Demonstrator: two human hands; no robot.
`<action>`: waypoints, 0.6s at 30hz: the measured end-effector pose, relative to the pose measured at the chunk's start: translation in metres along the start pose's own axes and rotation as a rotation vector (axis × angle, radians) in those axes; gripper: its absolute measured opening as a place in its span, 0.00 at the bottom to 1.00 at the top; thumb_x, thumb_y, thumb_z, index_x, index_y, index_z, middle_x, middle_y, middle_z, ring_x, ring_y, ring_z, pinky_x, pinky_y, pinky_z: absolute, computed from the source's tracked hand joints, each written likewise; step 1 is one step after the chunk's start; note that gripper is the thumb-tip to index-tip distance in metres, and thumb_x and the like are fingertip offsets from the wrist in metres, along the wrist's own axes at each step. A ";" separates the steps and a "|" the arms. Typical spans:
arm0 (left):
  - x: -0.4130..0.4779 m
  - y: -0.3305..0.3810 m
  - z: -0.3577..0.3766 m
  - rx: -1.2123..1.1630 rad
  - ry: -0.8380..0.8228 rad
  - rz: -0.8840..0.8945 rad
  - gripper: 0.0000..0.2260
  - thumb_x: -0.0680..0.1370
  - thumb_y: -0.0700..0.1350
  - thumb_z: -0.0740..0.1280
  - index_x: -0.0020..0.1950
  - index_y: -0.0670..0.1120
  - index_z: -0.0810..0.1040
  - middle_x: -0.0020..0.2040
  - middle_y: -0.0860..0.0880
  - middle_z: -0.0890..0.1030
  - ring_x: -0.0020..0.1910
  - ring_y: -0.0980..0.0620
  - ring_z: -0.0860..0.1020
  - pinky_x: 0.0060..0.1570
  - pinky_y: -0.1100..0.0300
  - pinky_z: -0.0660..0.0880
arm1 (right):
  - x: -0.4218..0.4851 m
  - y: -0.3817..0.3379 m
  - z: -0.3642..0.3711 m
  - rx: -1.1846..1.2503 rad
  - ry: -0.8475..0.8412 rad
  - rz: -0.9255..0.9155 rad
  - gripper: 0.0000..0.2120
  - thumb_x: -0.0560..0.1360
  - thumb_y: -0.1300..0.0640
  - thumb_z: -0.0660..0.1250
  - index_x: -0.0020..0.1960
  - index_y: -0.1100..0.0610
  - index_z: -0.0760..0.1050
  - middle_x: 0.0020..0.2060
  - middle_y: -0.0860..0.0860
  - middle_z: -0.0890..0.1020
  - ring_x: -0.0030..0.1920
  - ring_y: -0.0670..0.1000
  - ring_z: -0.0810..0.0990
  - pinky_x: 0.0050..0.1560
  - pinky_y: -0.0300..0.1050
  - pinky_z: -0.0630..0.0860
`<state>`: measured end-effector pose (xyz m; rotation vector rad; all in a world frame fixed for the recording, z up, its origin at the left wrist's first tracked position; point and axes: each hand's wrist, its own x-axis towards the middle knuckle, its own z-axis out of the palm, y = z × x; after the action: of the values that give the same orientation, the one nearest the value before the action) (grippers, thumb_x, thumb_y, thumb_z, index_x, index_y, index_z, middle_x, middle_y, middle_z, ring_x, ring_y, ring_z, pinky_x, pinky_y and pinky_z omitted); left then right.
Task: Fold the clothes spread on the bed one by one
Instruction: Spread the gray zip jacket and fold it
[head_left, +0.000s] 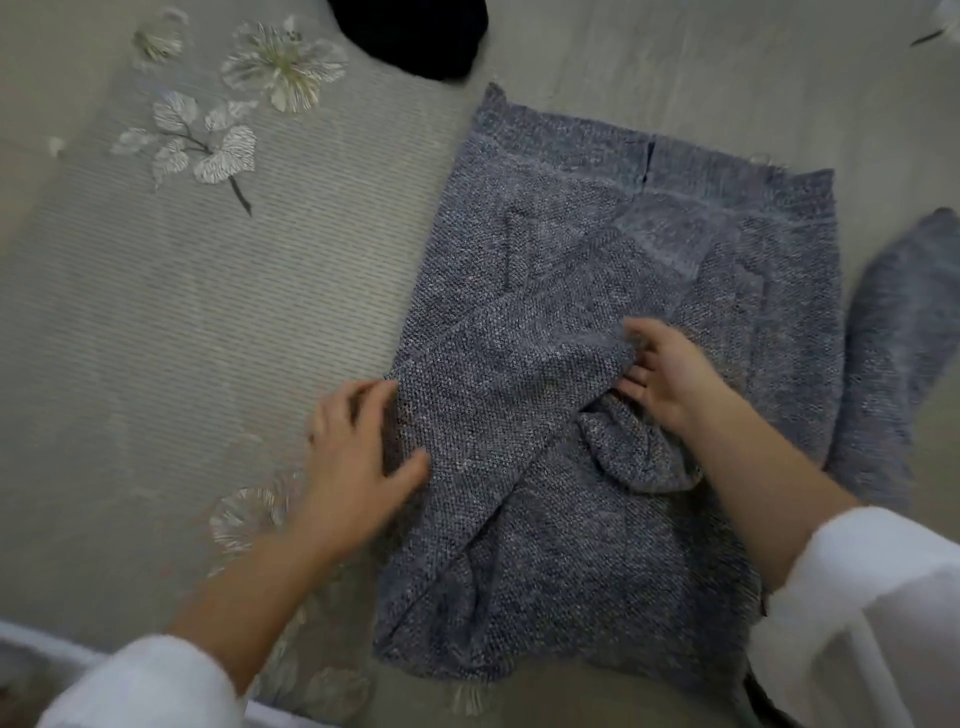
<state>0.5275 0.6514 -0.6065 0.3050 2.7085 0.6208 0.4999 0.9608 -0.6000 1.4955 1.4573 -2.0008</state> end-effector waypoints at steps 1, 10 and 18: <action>-0.013 0.008 0.008 0.020 0.002 0.134 0.33 0.71 0.65 0.63 0.73 0.53 0.61 0.64 0.49 0.63 0.64 0.48 0.62 0.62 0.49 0.64 | 0.002 -0.003 0.002 0.013 0.026 -0.003 0.17 0.74 0.57 0.69 0.61 0.57 0.71 0.57 0.55 0.79 0.53 0.53 0.80 0.44 0.46 0.80; -0.046 0.017 0.021 0.128 -0.510 0.353 0.44 0.73 0.49 0.63 0.69 0.72 0.30 0.47 0.55 0.63 0.36 0.54 0.67 0.34 0.60 0.66 | -0.001 -0.005 -0.013 -0.664 0.395 -0.496 0.20 0.78 0.59 0.66 0.69 0.61 0.69 0.59 0.52 0.77 0.59 0.54 0.76 0.61 0.46 0.71; -0.029 0.071 0.027 0.123 -0.296 0.208 0.11 0.77 0.56 0.60 0.54 0.52 0.74 0.47 0.55 0.69 0.49 0.52 0.75 0.44 0.57 0.71 | -0.026 0.030 -0.110 -0.788 0.513 -0.698 0.18 0.77 0.53 0.64 0.65 0.59 0.72 0.59 0.55 0.75 0.60 0.54 0.73 0.61 0.50 0.71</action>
<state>0.5741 0.7164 -0.5890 0.6622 2.4499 0.4242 0.5956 1.0278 -0.5926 1.2443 2.8324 -0.9853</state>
